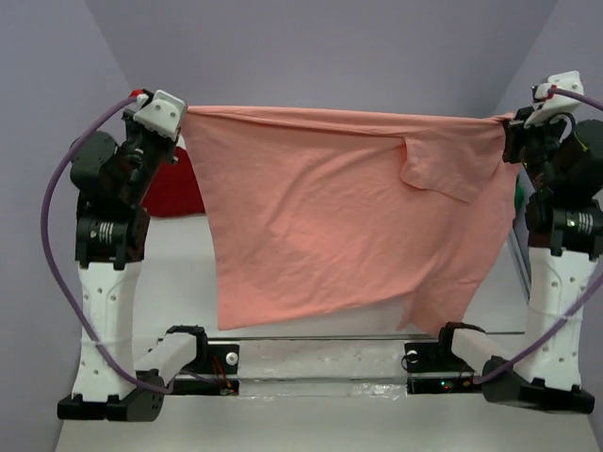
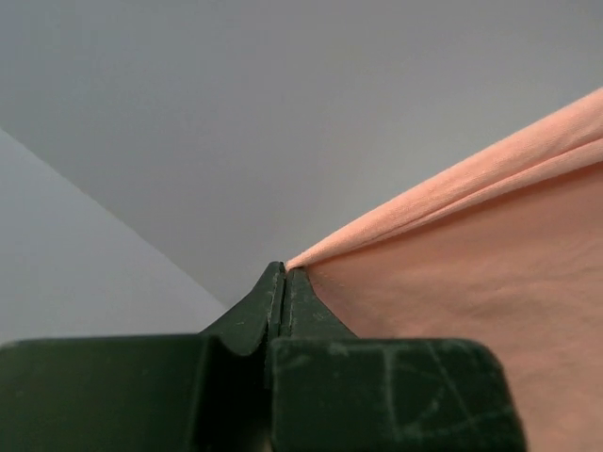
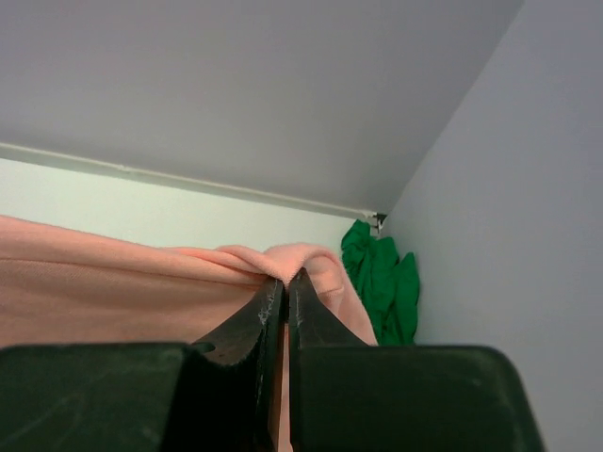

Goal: Fold and stack the t-shirts
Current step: Flatten the tshirt out

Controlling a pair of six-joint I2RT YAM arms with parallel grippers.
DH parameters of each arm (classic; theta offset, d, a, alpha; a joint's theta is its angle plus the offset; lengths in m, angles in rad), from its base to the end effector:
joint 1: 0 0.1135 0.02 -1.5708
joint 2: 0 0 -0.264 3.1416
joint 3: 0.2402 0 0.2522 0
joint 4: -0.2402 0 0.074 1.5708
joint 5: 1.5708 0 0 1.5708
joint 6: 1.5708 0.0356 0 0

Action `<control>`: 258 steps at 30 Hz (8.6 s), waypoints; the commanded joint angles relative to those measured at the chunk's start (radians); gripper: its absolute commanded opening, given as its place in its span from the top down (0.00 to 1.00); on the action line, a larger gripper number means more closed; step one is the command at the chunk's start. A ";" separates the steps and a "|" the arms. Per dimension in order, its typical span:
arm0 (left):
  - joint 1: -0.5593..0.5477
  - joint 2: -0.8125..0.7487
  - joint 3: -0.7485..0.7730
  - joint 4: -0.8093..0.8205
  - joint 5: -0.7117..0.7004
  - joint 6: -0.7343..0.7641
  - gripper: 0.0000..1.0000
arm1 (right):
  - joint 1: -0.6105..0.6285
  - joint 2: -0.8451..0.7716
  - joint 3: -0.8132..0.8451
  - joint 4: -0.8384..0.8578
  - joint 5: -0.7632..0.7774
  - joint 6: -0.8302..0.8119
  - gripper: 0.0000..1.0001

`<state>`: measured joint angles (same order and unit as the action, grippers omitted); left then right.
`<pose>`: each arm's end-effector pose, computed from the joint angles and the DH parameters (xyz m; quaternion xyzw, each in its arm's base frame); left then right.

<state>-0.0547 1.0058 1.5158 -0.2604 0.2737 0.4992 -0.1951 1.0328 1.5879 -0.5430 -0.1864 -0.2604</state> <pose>0.1673 -0.0188 0.5352 0.2698 0.5552 0.0908 0.7815 0.1683 -0.0265 0.5216 -0.0890 0.6972 -0.0962 0.7048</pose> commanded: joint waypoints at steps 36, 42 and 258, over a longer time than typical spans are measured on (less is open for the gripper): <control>-0.025 -0.008 -0.118 0.087 -0.008 -0.008 1.00 | -0.009 -0.068 -0.112 -0.014 -0.010 -0.005 1.00; 0.001 0.013 -0.030 0.081 0.002 -0.024 1.00 | -0.009 -0.047 0.015 -0.038 0.016 0.009 1.00; -0.243 1.238 0.199 0.020 -0.148 -0.051 1.00 | 0.028 -0.131 -0.637 -0.123 0.127 -0.046 1.00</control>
<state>-0.3000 2.2566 1.7199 -0.2031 0.1719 0.4660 -0.1585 0.9039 0.9062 -0.6682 -0.0460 -0.3149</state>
